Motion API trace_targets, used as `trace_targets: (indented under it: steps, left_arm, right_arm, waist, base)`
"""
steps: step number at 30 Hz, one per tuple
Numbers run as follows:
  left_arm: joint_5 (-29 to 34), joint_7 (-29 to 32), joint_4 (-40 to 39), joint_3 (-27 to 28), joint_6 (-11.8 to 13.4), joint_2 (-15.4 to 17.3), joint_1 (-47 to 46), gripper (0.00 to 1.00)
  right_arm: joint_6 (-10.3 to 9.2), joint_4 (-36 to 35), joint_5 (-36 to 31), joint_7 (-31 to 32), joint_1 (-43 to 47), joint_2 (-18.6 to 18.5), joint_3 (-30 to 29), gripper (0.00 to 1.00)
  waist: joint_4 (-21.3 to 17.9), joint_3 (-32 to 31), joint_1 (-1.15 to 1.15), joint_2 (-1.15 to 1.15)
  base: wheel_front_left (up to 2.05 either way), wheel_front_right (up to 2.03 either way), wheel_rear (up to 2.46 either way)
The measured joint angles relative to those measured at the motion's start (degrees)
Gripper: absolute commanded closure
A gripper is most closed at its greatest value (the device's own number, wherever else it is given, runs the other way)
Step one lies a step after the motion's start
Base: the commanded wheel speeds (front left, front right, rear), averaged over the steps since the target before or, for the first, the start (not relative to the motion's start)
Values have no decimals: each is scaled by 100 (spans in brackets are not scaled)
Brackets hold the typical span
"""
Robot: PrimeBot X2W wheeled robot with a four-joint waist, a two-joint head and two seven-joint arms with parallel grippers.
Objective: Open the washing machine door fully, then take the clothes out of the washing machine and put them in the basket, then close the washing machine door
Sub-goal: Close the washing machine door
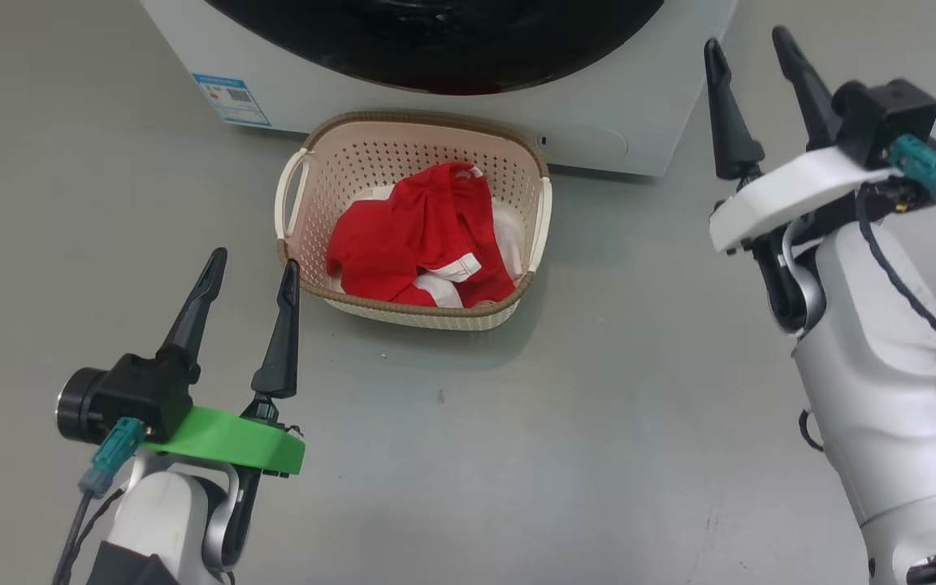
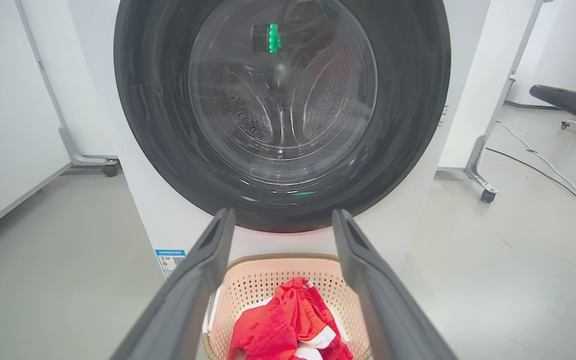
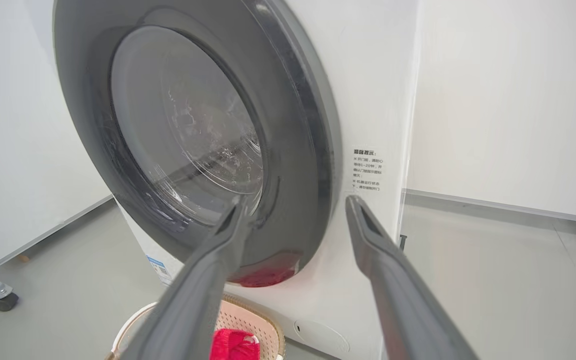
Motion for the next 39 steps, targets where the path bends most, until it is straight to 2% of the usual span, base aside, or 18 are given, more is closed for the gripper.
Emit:
trace_targets:
  steps: [4, 10, 19, 39]
  left_arm:
    - [10, 0, 40, 7, 2, 19, 93, 0]
    - [18, 0, 138, 35, 29, 64, 337, 0]
    - [19, 1, 272, -4, 46, 94, 534, 0]
    - [9, 94, 463, -47, 47, 93, 1078, 0]
  right_arm:
    - [-8, -168, 5, 0, 595, 19, -69, 0]
    - [-148, -488, 0, 0, 1307, 97, -143, 0]
    - [-208, -987, -8, 0, 2168, 155, -266, 0]
    - [-357, -1764, -78, 0, 3593, 221, -318, 0]
  waist:
    - [-141, -176, 0, 0]
    - [-365, -425, 0, 0]
    - [-685, -776, 0, 0]
    - [-938, -1460, 0, 0]
  base:
    - [0, 0, 0]
    - [0, 0, 0]
    - [0, 0, 0]
    - [0, 0, 0]
